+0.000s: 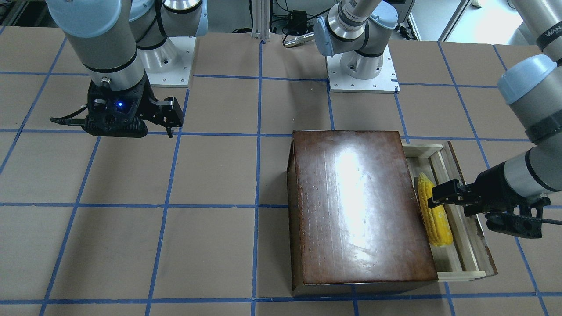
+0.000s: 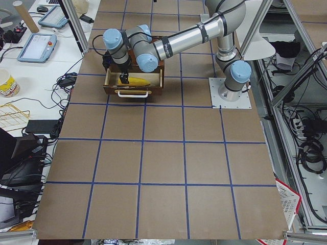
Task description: Open drawer and put corn inside
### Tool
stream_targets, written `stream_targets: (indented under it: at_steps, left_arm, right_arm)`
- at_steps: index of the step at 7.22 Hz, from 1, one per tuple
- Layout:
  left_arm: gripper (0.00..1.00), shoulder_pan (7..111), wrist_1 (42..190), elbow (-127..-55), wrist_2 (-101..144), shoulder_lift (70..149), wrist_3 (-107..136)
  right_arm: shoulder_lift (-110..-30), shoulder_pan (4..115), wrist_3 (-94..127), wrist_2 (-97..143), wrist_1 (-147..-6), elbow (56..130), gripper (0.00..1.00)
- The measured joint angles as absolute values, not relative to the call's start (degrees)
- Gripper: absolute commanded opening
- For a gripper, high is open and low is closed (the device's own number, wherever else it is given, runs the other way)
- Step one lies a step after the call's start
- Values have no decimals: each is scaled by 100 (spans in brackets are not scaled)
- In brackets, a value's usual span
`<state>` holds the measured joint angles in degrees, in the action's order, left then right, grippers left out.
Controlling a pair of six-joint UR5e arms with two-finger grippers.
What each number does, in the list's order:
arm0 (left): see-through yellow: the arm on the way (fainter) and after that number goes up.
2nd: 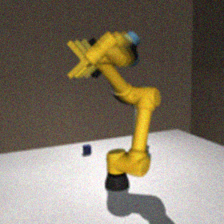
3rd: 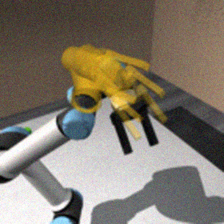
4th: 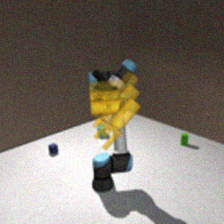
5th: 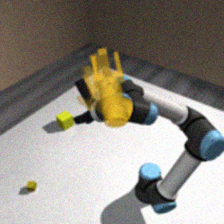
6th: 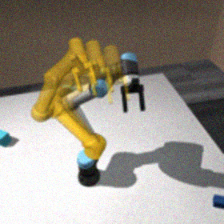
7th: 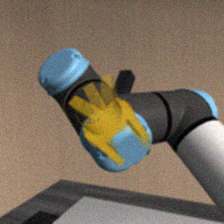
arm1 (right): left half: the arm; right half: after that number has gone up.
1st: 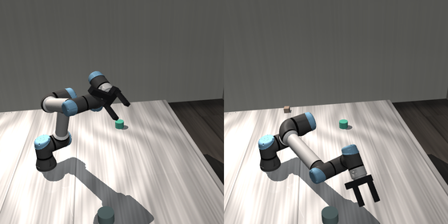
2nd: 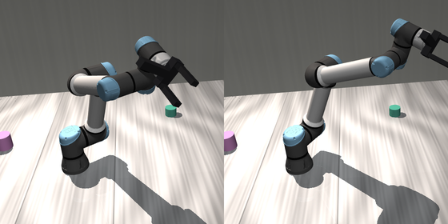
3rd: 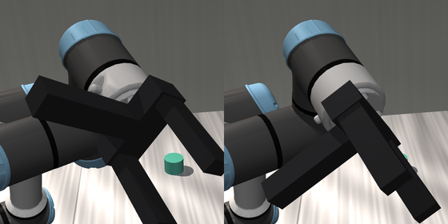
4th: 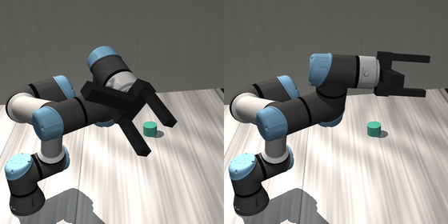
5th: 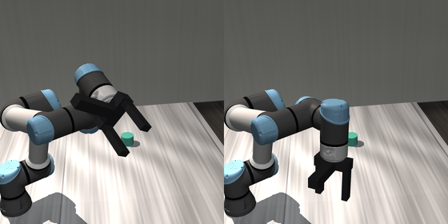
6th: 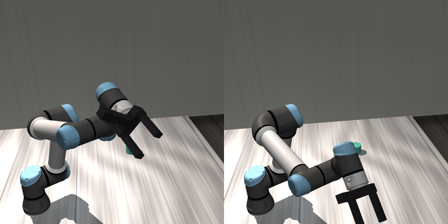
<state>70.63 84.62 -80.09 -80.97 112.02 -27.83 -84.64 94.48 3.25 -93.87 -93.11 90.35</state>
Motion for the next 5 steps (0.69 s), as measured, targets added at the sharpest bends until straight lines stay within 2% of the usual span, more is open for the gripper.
stream_targets:
  at_steps: [5]
  left_arm:
    - [100,7543,8924,-7656,-8741,10669,-2273]
  right_arm:
    - [-8464,9448,325,-9387,-9308,9035,100]
